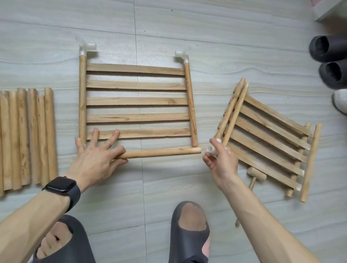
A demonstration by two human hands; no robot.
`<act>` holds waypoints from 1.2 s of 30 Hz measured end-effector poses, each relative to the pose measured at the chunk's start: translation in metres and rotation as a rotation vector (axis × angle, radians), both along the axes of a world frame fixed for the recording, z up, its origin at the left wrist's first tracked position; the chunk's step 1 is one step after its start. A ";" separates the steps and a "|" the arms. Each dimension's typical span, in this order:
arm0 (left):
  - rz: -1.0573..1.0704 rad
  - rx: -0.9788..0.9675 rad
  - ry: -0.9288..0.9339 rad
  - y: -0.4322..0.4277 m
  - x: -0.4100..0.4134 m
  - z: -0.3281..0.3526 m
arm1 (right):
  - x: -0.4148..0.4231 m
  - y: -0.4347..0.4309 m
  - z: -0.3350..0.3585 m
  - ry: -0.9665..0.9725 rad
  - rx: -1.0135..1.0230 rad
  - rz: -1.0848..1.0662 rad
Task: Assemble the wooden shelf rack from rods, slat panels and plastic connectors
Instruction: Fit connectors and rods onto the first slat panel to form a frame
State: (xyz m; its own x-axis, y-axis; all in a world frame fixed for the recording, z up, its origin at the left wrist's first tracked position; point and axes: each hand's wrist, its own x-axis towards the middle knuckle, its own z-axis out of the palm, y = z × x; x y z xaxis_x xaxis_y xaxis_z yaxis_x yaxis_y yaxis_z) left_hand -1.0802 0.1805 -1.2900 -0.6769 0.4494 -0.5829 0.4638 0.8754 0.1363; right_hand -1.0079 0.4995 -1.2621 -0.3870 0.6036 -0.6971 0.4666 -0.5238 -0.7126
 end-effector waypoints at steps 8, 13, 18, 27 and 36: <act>0.022 0.022 0.045 0.001 0.003 -0.006 | 0.001 -0.015 0.004 0.011 0.396 0.421; 0.011 0.040 0.062 -0.002 0.003 -0.009 | 0.009 -0.031 -0.008 -0.001 0.361 0.426; 0.046 0.031 0.031 0.001 0.003 -0.009 | 0.005 -0.037 -0.011 0.043 0.248 0.389; 0.133 0.063 -0.009 0.003 -0.002 0.003 | 0.005 -0.030 -0.008 -0.076 -0.323 0.118; 0.099 0.058 0.044 0.003 0.002 0.000 | -0.006 -0.011 -0.015 -0.079 -0.506 0.106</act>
